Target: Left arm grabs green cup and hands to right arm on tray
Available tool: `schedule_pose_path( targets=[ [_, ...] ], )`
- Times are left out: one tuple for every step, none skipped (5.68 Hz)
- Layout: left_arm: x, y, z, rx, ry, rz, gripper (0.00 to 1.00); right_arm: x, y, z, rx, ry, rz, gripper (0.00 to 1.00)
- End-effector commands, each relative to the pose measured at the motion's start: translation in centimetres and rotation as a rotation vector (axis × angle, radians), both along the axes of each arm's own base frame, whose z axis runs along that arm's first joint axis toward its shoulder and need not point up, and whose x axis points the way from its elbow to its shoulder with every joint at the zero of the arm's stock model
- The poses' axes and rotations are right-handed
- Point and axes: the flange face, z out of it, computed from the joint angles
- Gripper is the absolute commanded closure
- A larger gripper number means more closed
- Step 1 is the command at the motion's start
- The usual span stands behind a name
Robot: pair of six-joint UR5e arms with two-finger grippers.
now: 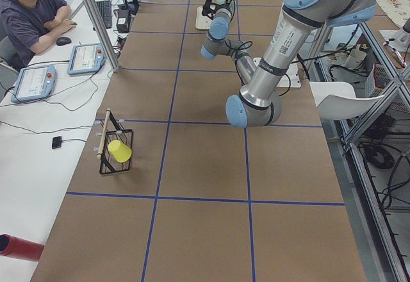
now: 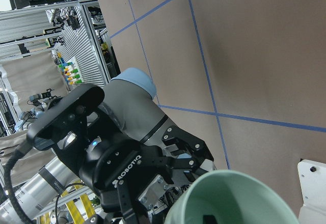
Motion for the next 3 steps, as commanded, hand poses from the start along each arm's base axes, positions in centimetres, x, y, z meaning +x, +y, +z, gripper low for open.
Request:
schedule_pose_path(
  targets=[
    [0.2,-0.1,-0.2,0.0,0.0,0.0,0.98,0.0,0.0,0.1,0.001,0.002,-0.002,0.91],
    [0.1,-0.2,-0.2,-0.003,0.0,0.001,0.47,0.1,0.0,0.0,0.005,-0.001,0.002,1.0],
    [0.2,-0.2,-1.3,-0.051,0.005,0.047,0.0,0.6,-0.2,0.1,0.009,0.004,0.004,1.0]
  ],
)
